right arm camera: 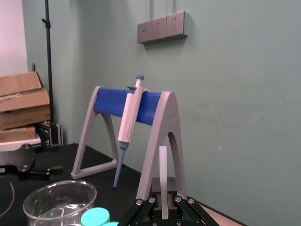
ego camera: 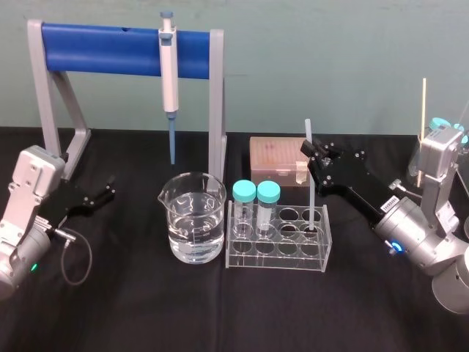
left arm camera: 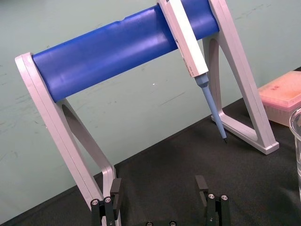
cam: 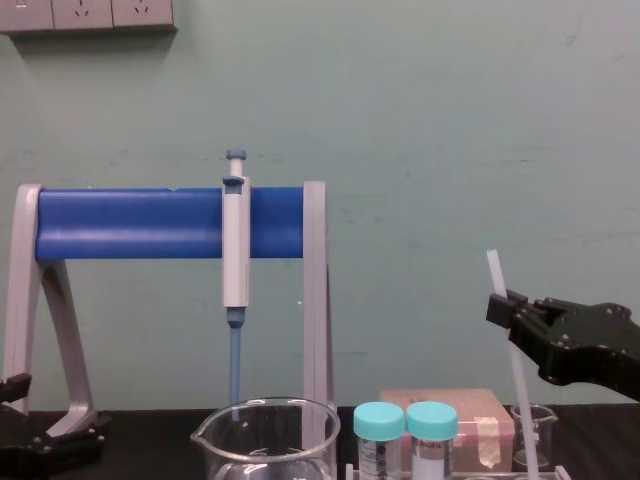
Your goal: Pick up the stirring rod with one hand, then place it down.
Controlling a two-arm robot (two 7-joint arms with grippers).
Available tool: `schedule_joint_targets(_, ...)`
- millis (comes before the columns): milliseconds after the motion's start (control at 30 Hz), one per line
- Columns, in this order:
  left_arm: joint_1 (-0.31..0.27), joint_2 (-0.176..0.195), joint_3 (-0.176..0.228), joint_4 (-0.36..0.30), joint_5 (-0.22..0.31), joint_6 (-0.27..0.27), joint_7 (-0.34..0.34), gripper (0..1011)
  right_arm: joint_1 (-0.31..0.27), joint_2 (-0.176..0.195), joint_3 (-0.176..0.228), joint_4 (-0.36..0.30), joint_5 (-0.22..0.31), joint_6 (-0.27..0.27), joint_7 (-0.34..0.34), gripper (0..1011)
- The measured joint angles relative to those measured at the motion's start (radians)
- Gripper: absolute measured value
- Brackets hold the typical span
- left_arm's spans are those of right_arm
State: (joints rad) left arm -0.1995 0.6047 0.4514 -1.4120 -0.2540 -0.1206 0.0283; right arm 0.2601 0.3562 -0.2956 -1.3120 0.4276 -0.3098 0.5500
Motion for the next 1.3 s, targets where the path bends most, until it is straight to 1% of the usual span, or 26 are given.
schedule_joint_targets(467, 0.0, 0.0, 0.0, 0.0, 0.0, 0.0, 0.0, 1000, 0.006, -0.007, 0.0, 0.025, -0.008, 0.014, -0.003, 68)
schedule_joint_targets(1300, 0.0, 0.0, 0.0, 0.0, 0.0, 0.0, 0.0, 1000, -0.011, -0.007, -0.001, 0.019, -0.008, 0.058, -0.021, 68)
